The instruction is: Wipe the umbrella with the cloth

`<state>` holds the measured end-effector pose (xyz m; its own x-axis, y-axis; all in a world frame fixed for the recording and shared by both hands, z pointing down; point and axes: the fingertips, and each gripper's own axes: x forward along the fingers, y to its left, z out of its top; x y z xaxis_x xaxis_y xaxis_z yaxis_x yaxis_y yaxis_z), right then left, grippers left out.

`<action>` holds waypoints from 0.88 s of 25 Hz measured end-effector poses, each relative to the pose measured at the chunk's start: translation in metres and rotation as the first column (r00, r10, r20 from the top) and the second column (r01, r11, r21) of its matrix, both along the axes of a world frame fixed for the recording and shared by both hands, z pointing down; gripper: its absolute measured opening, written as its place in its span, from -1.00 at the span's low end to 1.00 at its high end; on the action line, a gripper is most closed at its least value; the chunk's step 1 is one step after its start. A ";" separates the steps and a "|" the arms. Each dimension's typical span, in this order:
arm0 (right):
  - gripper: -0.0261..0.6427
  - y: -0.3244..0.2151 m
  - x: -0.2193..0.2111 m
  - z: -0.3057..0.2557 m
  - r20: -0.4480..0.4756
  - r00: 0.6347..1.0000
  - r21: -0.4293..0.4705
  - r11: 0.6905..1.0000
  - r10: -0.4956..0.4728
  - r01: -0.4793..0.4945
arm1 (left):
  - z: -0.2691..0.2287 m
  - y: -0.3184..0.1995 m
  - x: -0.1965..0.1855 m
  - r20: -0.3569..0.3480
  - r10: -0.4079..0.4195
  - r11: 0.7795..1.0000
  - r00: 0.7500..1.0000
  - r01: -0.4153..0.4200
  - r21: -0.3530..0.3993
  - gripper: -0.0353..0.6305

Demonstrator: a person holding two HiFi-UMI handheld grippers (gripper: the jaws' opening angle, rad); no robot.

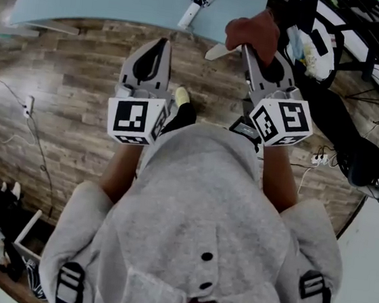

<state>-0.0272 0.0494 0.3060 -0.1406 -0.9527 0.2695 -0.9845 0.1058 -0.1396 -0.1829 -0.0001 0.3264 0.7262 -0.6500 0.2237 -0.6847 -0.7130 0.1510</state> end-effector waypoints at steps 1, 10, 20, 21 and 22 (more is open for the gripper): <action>-0.69 -0.004 -0.001 0.000 -0.005 1.000 0.000 1.000 0.002 -0.002 | 0.001 -0.004 0.000 -0.002 0.004 1.000 1.000 -0.004 0.000 -0.84; -0.69 -0.010 0.003 -0.005 -0.035 0.999 0.000 0.999 0.032 -0.032 | 0.002 -0.013 0.007 -0.016 0.039 0.999 0.999 -0.039 0.005 -0.84; -0.69 -0.027 0.023 -0.014 -0.065 0.998 0.027 1.000 0.016 -0.015 | -0.007 -0.024 0.019 -0.008 0.017 1.000 1.000 -0.017 0.026 -0.84; -0.69 -0.029 0.025 -0.015 -0.066 0.998 0.031 0.999 0.013 -0.011 | -0.007 -0.026 0.021 -0.006 0.013 1.000 1.000 -0.013 0.025 -0.84; -0.69 -0.033 0.027 -0.016 -0.064 0.998 0.036 0.999 0.008 -0.005 | -0.007 -0.029 0.023 -0.004 0.011 1.000 1.000 -0.010 0.024 -0.84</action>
<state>0.0002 0.0164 0.2899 -0.1181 -0.9627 0.2435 -0.9920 0.1033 -0.0729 -0.1595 -0.0287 0.3191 0.7339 -0.6475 0.2054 -0.6766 -0.7236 0.1365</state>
